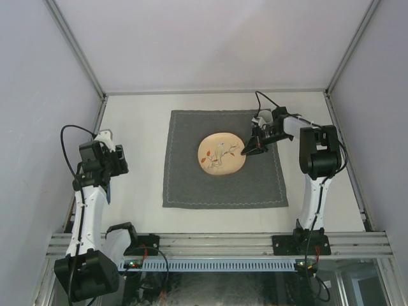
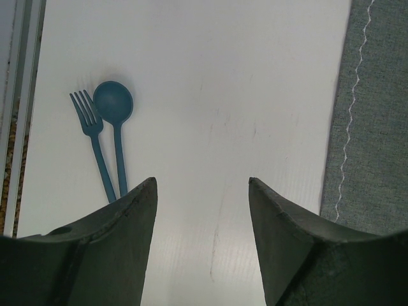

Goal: Set the dinner table for one person
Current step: Place the plate on the napkin.

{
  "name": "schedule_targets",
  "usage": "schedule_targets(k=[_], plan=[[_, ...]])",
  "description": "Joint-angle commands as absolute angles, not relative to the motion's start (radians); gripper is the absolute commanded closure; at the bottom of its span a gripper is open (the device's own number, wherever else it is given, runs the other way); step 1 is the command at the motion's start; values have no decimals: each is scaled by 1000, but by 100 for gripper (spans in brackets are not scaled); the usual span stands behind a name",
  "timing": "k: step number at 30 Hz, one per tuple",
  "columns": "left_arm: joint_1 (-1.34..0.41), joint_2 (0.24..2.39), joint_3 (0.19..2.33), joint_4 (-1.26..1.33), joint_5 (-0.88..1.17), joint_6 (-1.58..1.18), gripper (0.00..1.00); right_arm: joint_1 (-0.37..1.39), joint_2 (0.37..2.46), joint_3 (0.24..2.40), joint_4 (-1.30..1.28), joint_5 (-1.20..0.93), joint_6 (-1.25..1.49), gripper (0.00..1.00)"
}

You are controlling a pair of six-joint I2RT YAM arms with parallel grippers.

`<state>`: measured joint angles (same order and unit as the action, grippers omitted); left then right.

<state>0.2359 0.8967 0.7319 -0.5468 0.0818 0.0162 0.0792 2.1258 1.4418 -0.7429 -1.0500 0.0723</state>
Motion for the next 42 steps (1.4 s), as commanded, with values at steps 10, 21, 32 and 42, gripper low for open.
schedule_targets(k=[10,21,32,42], plan=[[241,884,717,-522,89,38,36,54,2105,1436,-722,-1195,99,100],[239,882,715,-522,91,39,36,87,2124,1472,-730,-1189,105,100],[239,864,718,-535,89,41,36,98,2149,1474,-765,-1144,74,100],[239,855,724,-542,92,46,36,96,2149,1471,-771,-1109,72,96]])
